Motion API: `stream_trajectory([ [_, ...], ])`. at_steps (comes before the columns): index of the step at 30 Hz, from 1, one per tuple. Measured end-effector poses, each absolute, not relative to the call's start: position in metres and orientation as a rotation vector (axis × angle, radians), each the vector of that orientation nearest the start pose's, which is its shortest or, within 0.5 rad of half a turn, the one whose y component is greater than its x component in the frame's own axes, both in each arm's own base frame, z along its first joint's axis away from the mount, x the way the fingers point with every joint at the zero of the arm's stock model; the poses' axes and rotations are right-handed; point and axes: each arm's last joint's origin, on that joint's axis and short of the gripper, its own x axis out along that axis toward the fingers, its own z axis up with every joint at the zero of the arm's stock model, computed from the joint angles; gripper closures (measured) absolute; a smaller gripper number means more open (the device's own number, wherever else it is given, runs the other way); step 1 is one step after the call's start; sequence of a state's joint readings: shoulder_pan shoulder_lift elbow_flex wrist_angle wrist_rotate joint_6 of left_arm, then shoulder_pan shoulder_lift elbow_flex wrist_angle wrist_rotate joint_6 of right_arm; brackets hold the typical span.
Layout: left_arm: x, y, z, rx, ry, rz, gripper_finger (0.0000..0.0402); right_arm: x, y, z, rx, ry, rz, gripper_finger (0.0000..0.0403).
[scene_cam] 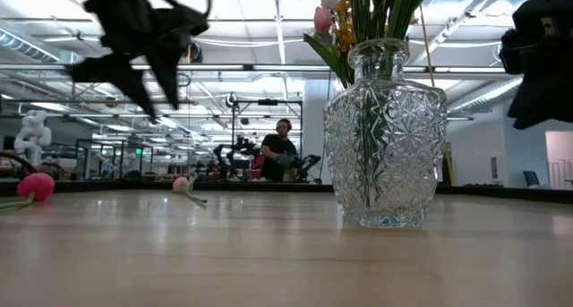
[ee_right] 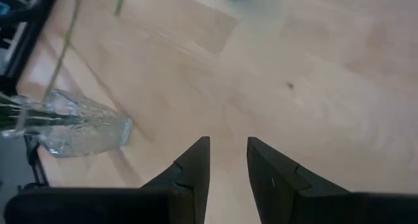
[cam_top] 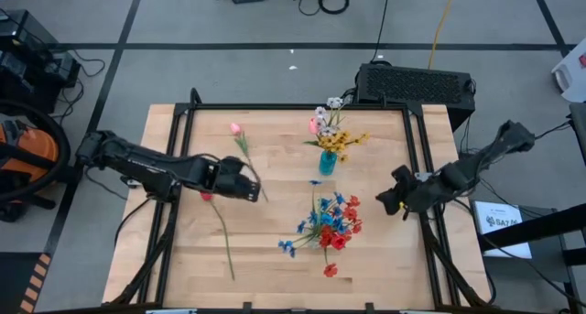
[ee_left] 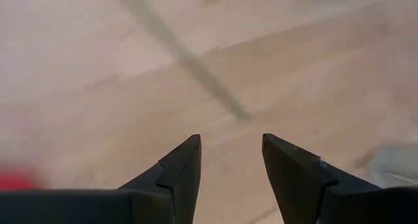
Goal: Sort flowers into vase by color
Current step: Put the red tulip into the transparent vase
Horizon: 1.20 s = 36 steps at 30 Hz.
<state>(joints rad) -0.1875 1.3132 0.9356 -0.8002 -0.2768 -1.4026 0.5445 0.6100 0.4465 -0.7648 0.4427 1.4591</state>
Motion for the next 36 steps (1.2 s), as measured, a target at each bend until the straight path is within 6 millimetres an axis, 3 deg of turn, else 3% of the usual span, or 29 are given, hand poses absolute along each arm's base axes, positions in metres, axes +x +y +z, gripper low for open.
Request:
stream_trajectory([
  [5, 0.215, -0.052, 0.229, -1.150, 0.997, 1.052, 0.0251, 0.100, 0.041, 0.203, 0.862, 0.671, -0.451, 0.0310],
  [14, 0.204, -0.079, 0.201, -1.369, 1.033, 1.333, 0.0271, 0.101, 0.042, 0.202, 0.775, 0.746, -0.369, 0.0310],
  [21, 0.188, -0.085, 0.162, -1.467, 1.064, 1.389, 0.0272, 0.101, 0.042, 0.202, 0.759, 0.750, -0.359, 0.0310],
  [27, 0.182, -0.078, 0.133, -1.554, 1.013, 1.316, 0.0272, 0.101, 0.042, 0.202, 0.749, 0.752, -0.355, 0.0310],
  [33, 0.178, -0.073, 0.128, -1.555, 1.017, 1.339, 0.0279, 0.101, 0.042, 0.202, 0.751, 0.750, -0.356, 0.0310],
  [36, 0.177, -0.073, 0.127, -1.549, 1.030, 1.343, 0.0314, 0.101, 0.042, 0.202, 0.753, 0.746, -0.357, 0.0310],
])
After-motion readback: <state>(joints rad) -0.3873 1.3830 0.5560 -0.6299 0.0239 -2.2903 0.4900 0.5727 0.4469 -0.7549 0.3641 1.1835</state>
